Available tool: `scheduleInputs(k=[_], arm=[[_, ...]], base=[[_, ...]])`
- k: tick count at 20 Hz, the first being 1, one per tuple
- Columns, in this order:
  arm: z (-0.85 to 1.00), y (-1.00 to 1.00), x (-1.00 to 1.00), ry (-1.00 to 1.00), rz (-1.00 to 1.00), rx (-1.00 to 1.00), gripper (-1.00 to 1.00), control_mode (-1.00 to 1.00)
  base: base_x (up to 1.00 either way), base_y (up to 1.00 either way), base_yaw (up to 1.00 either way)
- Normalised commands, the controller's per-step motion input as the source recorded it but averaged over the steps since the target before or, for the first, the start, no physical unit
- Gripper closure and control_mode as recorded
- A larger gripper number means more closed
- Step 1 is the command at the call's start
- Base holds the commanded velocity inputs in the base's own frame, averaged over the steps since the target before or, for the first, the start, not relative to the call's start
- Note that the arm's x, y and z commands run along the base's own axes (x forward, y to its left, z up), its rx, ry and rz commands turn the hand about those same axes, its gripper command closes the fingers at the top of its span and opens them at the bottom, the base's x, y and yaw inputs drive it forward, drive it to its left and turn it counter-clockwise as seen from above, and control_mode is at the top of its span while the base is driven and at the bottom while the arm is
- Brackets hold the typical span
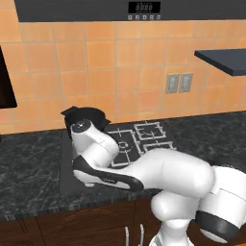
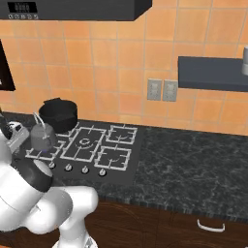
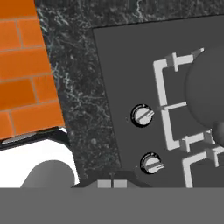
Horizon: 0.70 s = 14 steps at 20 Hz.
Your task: Pick the kettle from the counter and place it on a stove burner. Then turn the burner on.
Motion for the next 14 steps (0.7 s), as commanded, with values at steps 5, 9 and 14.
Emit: scheduleInputs(k=[5,9,14], arm=[[0.12,0.0,-0.99,-0.39,0.0,-0.02,1.0,-1.0],[0.06,0.05,-1.0,-0.5,0.0,-0.02,1.0,-1.0],[0.45,0.22,-0.72,-0.43,0.0,0.0,1.0,-1.0]], base=[[0.0,0.0,0.0],[0.0,0.0,0.0],[0.0,0.0,0.0]])
